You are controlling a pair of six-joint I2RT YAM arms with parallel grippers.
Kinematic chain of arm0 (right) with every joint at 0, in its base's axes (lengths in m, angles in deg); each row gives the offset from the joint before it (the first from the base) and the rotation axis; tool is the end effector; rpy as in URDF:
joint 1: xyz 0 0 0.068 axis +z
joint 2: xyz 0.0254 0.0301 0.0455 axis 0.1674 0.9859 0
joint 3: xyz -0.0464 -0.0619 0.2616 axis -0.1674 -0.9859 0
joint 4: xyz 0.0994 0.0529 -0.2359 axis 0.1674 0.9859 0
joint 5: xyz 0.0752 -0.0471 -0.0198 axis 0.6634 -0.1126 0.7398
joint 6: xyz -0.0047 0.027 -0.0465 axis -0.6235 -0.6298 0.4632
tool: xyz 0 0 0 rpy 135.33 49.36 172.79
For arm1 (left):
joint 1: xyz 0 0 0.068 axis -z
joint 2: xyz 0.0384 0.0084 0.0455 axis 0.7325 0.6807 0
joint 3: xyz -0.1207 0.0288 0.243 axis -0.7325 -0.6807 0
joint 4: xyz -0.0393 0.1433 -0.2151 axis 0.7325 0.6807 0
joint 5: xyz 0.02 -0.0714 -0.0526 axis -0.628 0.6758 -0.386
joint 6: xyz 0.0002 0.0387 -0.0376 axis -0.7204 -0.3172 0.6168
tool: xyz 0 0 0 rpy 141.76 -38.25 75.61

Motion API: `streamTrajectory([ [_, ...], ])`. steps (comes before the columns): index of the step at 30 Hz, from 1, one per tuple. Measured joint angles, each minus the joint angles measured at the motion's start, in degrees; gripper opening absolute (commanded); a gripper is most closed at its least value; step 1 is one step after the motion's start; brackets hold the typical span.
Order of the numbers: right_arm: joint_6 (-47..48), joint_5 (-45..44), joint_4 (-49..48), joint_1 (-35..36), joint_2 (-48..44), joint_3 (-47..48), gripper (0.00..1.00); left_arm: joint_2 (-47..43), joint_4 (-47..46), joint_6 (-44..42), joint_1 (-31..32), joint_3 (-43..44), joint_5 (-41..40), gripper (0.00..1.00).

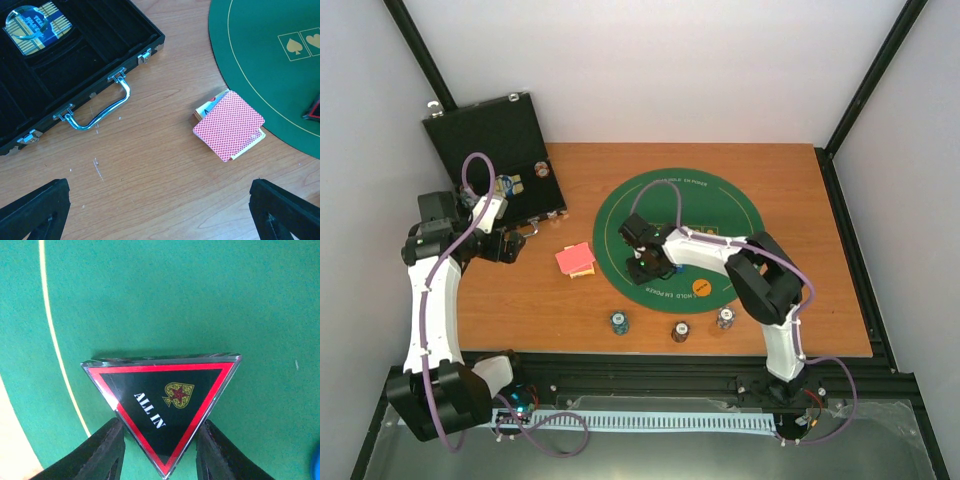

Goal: Distribute texas hold em gaming equipment

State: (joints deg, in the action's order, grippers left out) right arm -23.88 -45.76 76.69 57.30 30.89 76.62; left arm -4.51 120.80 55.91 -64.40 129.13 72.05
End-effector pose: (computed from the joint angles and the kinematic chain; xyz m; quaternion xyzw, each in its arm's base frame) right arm 0.2600 0.2862 0.1504 -0.2242 0.9636 0.0879 0.1163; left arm 0.2014 0.0474 0.3141 0.1284 0.9247 -0.0760 0.3501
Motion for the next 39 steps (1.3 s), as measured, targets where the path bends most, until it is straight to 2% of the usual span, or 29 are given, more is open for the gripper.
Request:
streamTrajectory([
  [18, 4.3, 1.8, 4.7, 0.2, 18.1, 28.2, 0.42, 2.3, 2.5, -0.2, 0.0, 2.1, -1.2, 1.0],
  [21, 4.3, 2.3, 5.1, 0.3, 19.8, 30.9, 0.45, 2.3, 3.1, -0.6, 0.0, 2.3, -0.7, 1.0],
  [23, 4.2, 2.6, 5.2, 0.4, 20.1, 31.8, 0.51, 2.3, 3.8, -0.9, 0.0, 2.3, -0.4, 1.0],
  [24, 4.2, 2.7, 5.3, 0.4, 20.1, 31.8, 0.57, 2.3, 4.1, -1.0, 0.0, 2.3, -0.3, 1.0],
  [29, 3.8, 2.6, 5.0, 0.3, 19.0, 30.3, 0.68, 2.2, 4.9, -1.7, 0.0, 2.3, 0.1, 1.0],
  [32, 3.4, 2.2, 4.1, -0.1, 14.1, 23.6, 0.69, 1.8, 5.3, -1.8, 0.0, 2.3, 0.4, 1.0],
  [35, 2.7, 1.7, 4.1, -1.2, 6.5, 14.8, 0.67, 1.3, 5.6, -1.9, 0.0, 2.3, 0.9, 1.0],
  [39, 1.5, 0.9, 2.6, -4.7, -4.0, 7.8, 0.66, 1.1, 6.0, -1.9, 0.0, 2.3, 1.3, 1.0],
])
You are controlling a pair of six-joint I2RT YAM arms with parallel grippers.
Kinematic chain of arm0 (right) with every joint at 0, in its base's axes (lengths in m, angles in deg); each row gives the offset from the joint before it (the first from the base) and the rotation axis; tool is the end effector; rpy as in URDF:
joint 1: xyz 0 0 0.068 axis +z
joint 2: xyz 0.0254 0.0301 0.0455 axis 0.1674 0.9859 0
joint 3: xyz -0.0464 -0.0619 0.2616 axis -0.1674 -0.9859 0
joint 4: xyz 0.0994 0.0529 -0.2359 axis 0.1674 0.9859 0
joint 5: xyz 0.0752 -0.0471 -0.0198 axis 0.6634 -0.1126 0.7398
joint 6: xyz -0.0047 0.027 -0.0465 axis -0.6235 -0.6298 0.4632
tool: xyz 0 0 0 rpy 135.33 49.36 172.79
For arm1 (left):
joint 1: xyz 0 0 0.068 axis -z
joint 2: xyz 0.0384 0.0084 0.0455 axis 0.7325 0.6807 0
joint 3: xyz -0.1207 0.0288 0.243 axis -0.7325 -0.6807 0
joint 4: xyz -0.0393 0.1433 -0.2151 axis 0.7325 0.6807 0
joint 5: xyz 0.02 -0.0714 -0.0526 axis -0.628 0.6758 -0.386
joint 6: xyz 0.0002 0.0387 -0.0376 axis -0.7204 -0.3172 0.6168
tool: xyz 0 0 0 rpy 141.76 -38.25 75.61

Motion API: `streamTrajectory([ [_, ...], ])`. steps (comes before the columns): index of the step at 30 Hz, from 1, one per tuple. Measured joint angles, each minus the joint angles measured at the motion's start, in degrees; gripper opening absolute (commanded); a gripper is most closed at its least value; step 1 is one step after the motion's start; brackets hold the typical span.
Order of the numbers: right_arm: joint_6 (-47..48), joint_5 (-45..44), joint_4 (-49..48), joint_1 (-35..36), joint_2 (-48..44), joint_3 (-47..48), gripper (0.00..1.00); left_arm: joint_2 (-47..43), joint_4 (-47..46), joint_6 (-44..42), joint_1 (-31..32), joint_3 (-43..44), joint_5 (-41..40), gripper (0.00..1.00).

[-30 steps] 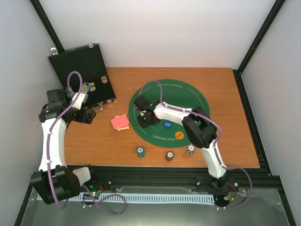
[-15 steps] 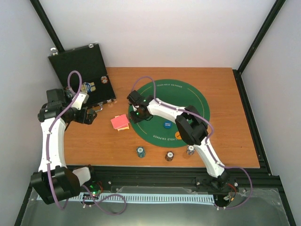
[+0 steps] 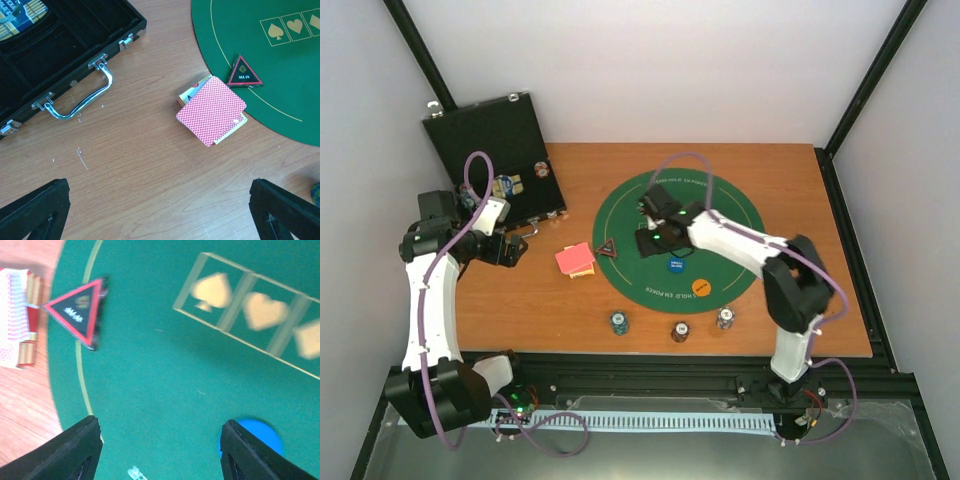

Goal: Distribute texas hold em gaming equipment

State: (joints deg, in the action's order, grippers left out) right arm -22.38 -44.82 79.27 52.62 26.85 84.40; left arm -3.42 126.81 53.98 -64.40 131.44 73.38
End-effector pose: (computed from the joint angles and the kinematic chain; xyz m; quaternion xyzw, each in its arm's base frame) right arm 0.2930 0.2746 0.2130 -0.1967 0.9542 0.1297 0.1843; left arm 0.1975 0.0454 0.3170 0.1395 0.9321 -0.0976 0.3196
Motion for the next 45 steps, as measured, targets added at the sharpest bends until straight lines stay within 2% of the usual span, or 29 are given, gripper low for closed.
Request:
streamTrajectory([
  [6, -2.2, -2.3, -1.8, -6.9, -12.4, -13.9, 0.68, 0.0, 0.8, 0.0, 0.0, 0.2, 1.0, 1.0],
  [15, -3.1, -2.2, -2.7, -7.4, -11.9, -22.3, 0.63, 0.1, 1.7, 0.0, 0.0, 1.8, 2.5, 1.0],
  [24, -3.3, -0.5, -6.0, -7.4, -8.1, -22.3, 0.54, 0.1, 1.9, -0.8, 0.0, 1.9, 2.6, 1.0],
  [31, -3.0, -0.5, -6.8, -7.3, -5.8, -21.4, 0.38, 0.1, 1.9, -0.9, 0.0, 1.9, 2.5, 1.0],
  [33, -2.8, -0.7, -6.8, -7.3, -5.2, -20.7, 0.37, 0.1, 1.8, -1.0, 0.0, 1.9, 2.5, 1.0],
  [41, -1.8, -1.2, -6.4, -7.3, 0.5, -13.2, 0.29, 0.1, 1.8, -1.0, 0.0, 1.9, 2.3, 1.0],
  [45, -1.6, -2.1, -6.1, -7.7, 4.6, -7.6, 0.29, 0.2, 1.7, -1.1, 0.0, 1.9, 2.1, 1.0],
])
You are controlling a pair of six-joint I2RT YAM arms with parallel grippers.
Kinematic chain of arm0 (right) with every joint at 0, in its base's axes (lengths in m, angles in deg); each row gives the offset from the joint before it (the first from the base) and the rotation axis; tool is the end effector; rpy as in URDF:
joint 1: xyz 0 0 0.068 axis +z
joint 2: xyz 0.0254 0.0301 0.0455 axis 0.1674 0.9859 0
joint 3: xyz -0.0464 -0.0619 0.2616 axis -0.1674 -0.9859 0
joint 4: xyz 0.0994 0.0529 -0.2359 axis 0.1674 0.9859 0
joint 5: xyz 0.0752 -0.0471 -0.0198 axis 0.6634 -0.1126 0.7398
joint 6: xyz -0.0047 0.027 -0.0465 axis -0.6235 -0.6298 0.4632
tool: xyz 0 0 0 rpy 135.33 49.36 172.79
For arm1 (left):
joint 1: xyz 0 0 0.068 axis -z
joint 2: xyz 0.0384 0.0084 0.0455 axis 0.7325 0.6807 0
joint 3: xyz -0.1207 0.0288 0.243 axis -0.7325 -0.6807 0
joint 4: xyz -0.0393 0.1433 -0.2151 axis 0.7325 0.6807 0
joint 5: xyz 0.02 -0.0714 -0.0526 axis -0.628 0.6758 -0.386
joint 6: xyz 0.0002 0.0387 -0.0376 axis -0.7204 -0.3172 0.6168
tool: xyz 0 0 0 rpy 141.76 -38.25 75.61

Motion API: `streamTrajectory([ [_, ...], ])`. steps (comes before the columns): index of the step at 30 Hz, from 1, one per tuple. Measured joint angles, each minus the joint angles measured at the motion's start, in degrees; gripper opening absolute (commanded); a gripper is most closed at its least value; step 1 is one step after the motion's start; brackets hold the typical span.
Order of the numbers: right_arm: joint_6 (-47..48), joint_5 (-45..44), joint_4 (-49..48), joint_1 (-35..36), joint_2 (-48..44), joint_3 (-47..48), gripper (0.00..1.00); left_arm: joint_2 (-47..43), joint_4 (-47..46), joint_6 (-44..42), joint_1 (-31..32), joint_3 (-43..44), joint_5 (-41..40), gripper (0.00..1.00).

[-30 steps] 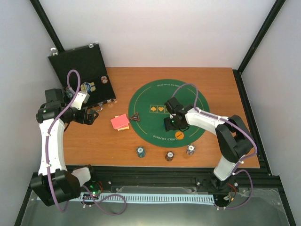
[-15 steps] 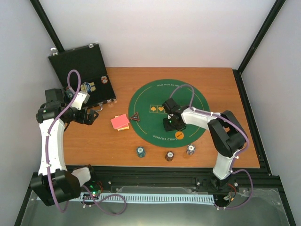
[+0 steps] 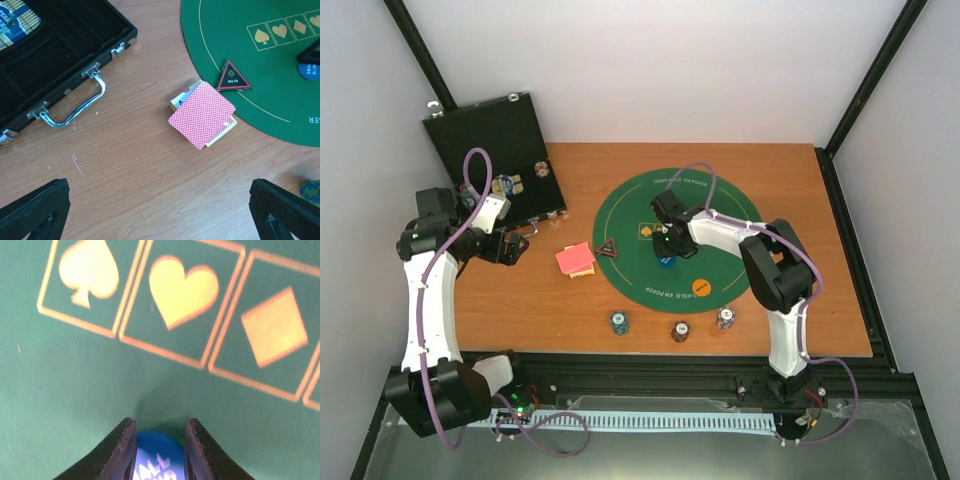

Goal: Distribute texas hold em gaming equipment

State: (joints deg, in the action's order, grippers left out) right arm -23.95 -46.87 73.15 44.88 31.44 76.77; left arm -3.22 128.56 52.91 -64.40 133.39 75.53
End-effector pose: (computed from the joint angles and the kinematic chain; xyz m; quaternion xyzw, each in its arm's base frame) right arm 0.3219 0.2272 0.1496 -0.1160 0.9781 0.0794 0.1535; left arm 0.1965 0.0439 0.3254 0.1526 0.9262 -0.1113 0.3262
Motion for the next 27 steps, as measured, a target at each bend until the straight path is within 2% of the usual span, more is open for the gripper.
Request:
streamTrajectory([
  [3, 0.0, 0.0, 0.4, -0.4, 3.6, 4.5, 0.31, 0.4, -0.1, 0.0, 0.0, 0.0, -0.3, 1.0],
  [5, 0.0, -0.2, 1.0, -0.6, 4.8, 6.6, 0.45, 1.0, -0.2, -0.2, 0.0, 0.0, -0.6, 1.0],
  [8, 0.4, -0.1, 0.2, -0.7, 4.7, 6.5, 0.5, 1.3, -0.2, -0.7, 0.0, 0.0, -1.0, 1.0],
  [10, 0.0, -0.5, -1.3, -0.6, 3.0, 3.9, 0.6, 1.3, -0.2, -0.9, 0.0, 0.0, -1.1, 1.0],
  [11, -0.2, -0.7, -1.5, -0.6, 1.8, 2.3, 0.61, 1.4, -0.2, -1.0, 0.0, 0.0, -1.1, 1.0],
  [14, -0.7, -2.2, -0.4, -0.1, -2.8, -3.0, 0.62, 1.6, -0.2, -1.0, 0.0, 0.0, -1.0, 1.0],
  [18, -1.4, -3.8, 0.4, 2.0, -6.2, -5.6, 0.6, 1.8, -0.2, -1.0, 0.0, 0.0, -0.4, 1.0],
  [27, -3.5, -3.7, -0.4, 5.1, -6.0, -6.5, 0.51, 1.8, 0.0, -1.0, 0.0, 0.1, 0.5, 1.0],
])
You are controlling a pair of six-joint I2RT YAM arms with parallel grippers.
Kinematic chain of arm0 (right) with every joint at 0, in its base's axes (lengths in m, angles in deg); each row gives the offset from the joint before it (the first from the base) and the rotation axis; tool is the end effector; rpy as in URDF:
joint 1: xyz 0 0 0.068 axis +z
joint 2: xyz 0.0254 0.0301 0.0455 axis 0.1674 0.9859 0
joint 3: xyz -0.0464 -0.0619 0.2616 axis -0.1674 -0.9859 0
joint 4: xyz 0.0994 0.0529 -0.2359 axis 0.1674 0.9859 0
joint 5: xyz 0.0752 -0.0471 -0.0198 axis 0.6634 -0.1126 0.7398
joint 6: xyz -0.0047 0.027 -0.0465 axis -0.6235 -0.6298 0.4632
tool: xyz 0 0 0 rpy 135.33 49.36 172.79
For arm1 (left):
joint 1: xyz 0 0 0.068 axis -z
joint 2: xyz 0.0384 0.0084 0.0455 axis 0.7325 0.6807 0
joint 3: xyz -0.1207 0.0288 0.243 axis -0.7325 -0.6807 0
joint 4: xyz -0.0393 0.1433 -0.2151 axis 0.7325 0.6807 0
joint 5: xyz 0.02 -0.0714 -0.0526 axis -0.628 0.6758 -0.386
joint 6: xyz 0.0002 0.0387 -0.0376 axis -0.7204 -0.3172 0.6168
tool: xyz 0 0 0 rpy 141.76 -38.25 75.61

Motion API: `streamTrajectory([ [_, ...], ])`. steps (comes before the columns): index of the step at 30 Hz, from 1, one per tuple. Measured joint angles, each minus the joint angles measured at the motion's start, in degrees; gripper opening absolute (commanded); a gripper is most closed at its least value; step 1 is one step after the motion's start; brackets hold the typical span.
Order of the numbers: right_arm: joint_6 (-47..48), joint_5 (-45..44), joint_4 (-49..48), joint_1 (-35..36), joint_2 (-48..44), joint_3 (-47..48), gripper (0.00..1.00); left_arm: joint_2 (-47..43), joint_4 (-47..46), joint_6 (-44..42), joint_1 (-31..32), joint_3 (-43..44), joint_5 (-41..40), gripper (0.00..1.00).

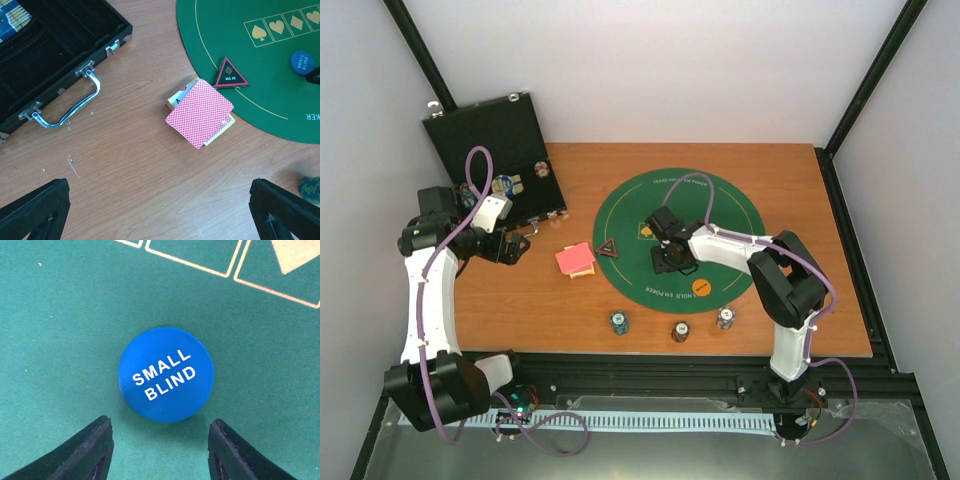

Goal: Distribute texas hold em gaming equipment

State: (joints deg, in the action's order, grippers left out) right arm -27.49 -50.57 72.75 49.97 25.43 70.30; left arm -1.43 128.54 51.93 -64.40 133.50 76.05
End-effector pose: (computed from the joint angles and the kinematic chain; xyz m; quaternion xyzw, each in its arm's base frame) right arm 0.2814 0.2358 0.1576 -0.1237 0.9767 0.0636 0.1637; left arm 0.2029 0.0455 0.3204 0.1586 0.9277 -0.1187 0.3165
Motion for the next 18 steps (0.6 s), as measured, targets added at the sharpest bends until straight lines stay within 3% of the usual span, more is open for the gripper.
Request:
streamTrajectory([
  [8, -0.8, -0.7, -0.5, 0.0, 2.2, 0.3, 0.39, 0.7, 0.1, 0.1, 0.0, 0.1, 1.2, 1.0],
  [18, -0.8, -1.1, -0.4, -1.9, 4.8, 4.0, 0.36, 0.9, 0.1, 0.4, 0.0, 0.1, 2.1, 1.0],
])
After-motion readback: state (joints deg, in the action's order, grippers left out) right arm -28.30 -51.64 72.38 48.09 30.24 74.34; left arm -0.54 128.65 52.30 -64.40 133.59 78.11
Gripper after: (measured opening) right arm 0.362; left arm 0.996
